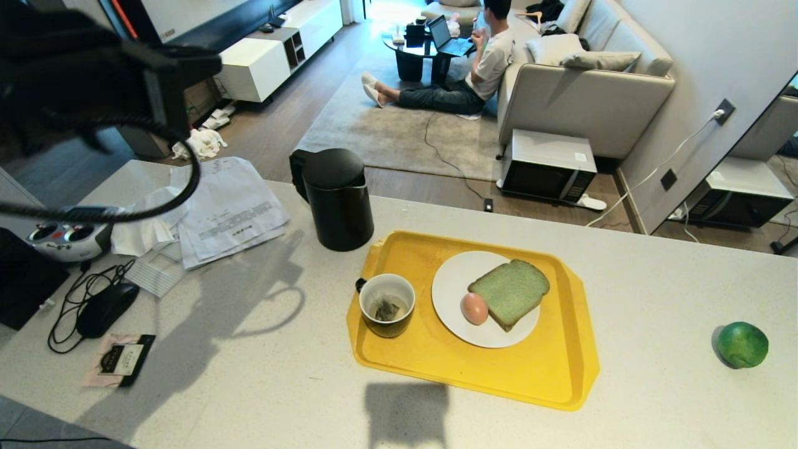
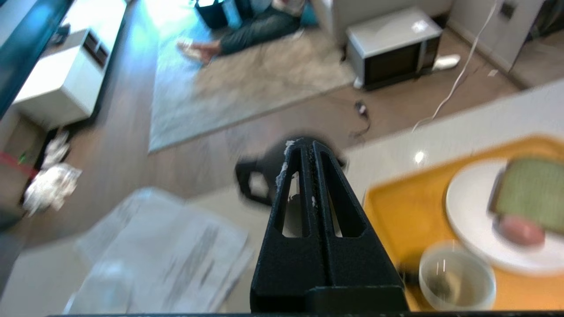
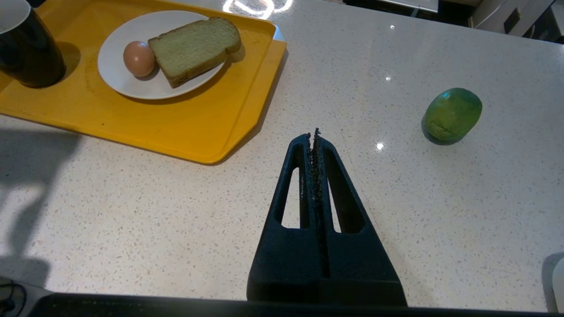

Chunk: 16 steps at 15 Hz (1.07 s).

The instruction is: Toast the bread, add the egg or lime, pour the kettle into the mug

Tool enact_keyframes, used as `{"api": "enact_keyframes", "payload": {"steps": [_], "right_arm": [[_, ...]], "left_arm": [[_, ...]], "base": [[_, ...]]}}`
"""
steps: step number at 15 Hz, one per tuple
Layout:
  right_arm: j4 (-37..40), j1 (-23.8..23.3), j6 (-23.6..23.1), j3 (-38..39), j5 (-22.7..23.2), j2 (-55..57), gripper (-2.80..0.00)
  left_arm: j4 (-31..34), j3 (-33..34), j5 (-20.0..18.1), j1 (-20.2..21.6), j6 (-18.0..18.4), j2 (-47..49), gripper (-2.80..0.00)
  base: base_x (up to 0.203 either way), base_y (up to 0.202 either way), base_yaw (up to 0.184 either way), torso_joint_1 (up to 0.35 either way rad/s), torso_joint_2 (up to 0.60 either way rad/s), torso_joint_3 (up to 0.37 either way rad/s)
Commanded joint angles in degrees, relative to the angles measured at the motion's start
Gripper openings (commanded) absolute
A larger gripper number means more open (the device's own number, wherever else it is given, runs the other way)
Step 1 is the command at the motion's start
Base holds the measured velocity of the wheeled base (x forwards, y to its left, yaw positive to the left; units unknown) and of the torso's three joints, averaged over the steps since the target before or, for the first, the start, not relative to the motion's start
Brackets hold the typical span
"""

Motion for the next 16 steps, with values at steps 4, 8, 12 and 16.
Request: {"api": "enact_keyframes", "payload": {"steps": [4, 8, 12, 16], "right_arm": [[0.0, 0.0, 0.0, 0.1, 0.0, 0.0, -2.80], [0.0, 0.0, 0.0, 0.1, 0.0, 0.0, -2.80], [0.0, 0.0, 0.0, 0.1, 0.0, 0.0, -2.80], [0.0, 0.0, 0.0, 0.1, 0.0, 0.0, -2.80]], "left_arm": [[-0.1, 29.4, 2.5, 8.7, 1.1, -32.9, -2.80], [-0.2, 45.4, 2.2, 15.9, 5.4, -49.3, -2.80], [-0.3, 57.0, -3.2, 24.1, 6.0, -58.2, -2.80], [-0.4, 66.6, -8.8, 26.6, 4.0, -61.5, -2.80]], "base": [[0.000, 0.000, 0.000, 0.000, 0.00, 0.000], [0.000, 0.000, 0.000, 0.000, 0.00, 0.000], [0.000, 0.000, 0.000, 0.000, 0.00, 0.000], [0.000, 0.000, 0.000, 0.000, 0.00, 0.000]]}}
